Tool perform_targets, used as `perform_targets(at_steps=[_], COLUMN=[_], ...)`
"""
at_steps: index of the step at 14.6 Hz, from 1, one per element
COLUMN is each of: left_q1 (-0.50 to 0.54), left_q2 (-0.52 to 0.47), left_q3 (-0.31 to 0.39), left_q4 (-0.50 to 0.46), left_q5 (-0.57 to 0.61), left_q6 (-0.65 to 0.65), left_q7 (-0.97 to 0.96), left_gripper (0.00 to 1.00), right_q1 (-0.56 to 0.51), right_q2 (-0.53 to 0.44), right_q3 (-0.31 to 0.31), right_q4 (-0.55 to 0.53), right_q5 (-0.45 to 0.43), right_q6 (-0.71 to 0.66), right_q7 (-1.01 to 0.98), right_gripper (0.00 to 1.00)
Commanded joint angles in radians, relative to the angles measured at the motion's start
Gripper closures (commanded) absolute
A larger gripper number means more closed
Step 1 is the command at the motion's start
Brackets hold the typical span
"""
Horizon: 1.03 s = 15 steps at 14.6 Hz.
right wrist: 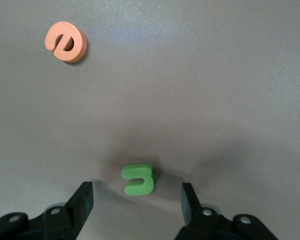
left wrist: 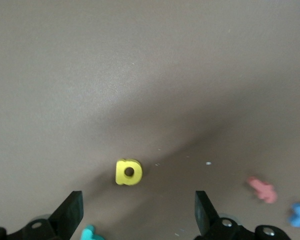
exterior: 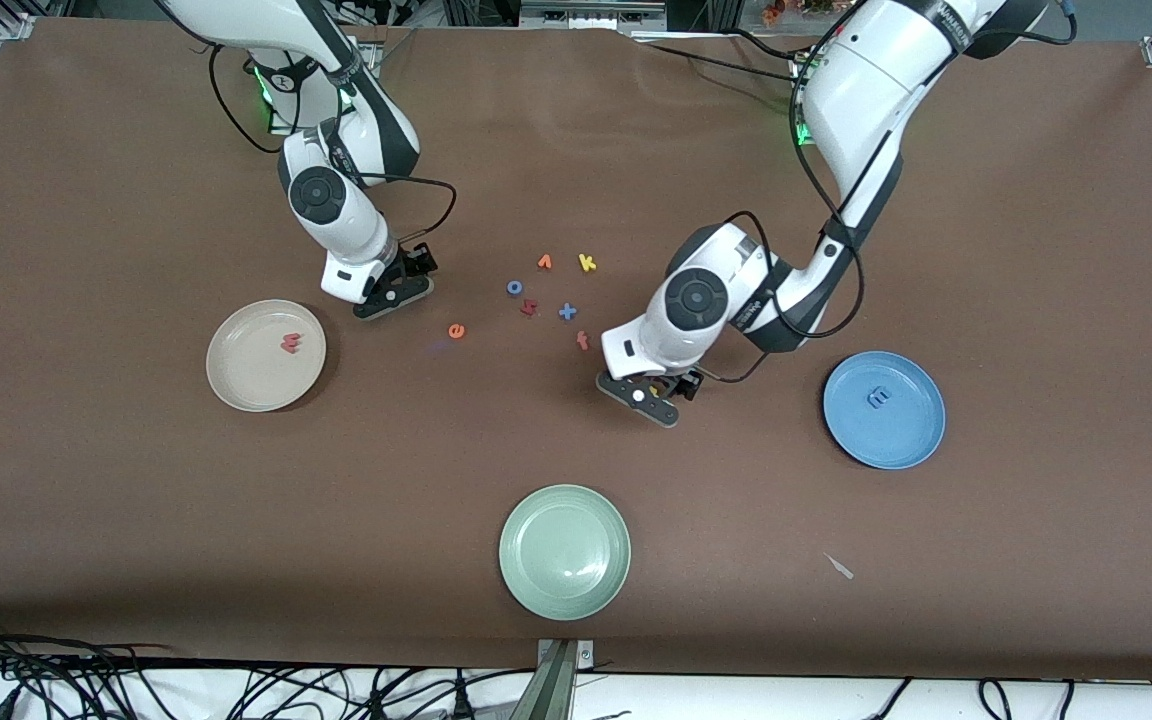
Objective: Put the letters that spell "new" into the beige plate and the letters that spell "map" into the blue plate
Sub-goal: 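Reach the right gripper to the green letter, the left to the yellow letter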
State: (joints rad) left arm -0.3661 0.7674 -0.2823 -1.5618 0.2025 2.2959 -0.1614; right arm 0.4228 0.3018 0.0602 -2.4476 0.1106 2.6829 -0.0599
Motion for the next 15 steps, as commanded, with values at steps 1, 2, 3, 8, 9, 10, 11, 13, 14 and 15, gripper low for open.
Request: perform_targets(at_steps=[1, 2, 3, 8, 9, 10, 11, 13, 14, 15], left_q1=[-0.014, -0.014, -0.011, -0.002, -0.004, -0.002, -0.002, -0.001, -0.001, -0.001], left_q2=[0.050, 0.052, 0.052, 0.064, 0.064, 0.064, 0.066, 0.066, 0.066, 0.066], left_q3=[0.015, 0.015, 0.015, 0.015, 0.015, 0.015, 0.015, 0.015, 0.015, 0.015], left_q4=[0.040, 0.040, 0.040, 0.039, 0.034, 0.031, 0.034, 0.028, 0.026, 0.026], left_q5=[0.086, 0.090, 0.092, 0.094, 0.092, 0.092, 0.092, 0.092, 0.092, 0.092], left_q6=[0.037, 0.063, 0.072, 0.082, 0.095, 0.105, 0.106, 0.106, 0.106, 0.106], left_q7=[0.016, 0.014, 0.017, 0.017, 0.017, 0.017, 0.017, 0.017, 0.017, 0.017], left_gripper=[0.02, 0.02, 0.02, 0.07, 0.08, 0.09, 0.10, 0.15, 0.21, 0.23], right_q1=[0.007, 0.007, 0.007, 0.007, 0.007, 0.007, 0.007, 0.007, 0.007, 0.007], right_q2=[0.008, 0.010, 0.010, 0.019, 0.022, 0.023, 0.023, 0.026, 0.031, 0.033], right_q3=[-0.002, -0.002, -0.002, -0.002, -0.002, -0.002, -0.002, -0.002, -0.002, -0.002], right_q4=[0.001, 0.001, 0.001, 0.001, 0.001, 0.001, 0.001, 0.001, 0.002, 0.002], right_q5=[-0.006, -0.006, -0.006, -0.006, -0.006, -0.006, -0.006, -0.006, -0.006, -0.006], right_q6=[0.012, 0.012, 0.012, 0.014, 0.014, 0.021, 0.023, 0.025, 0.028, 0.034], right_q7=[0.000, 0.000, -0.001, -0.006, -0.006, -0.006, -0.006, -0.006, -0.006, -0.008], right_gripper=[0.29, 0.33, 0.35, 0.52, 0.56, 0.58, 0.61, 0.64, 0.64, 0.67])
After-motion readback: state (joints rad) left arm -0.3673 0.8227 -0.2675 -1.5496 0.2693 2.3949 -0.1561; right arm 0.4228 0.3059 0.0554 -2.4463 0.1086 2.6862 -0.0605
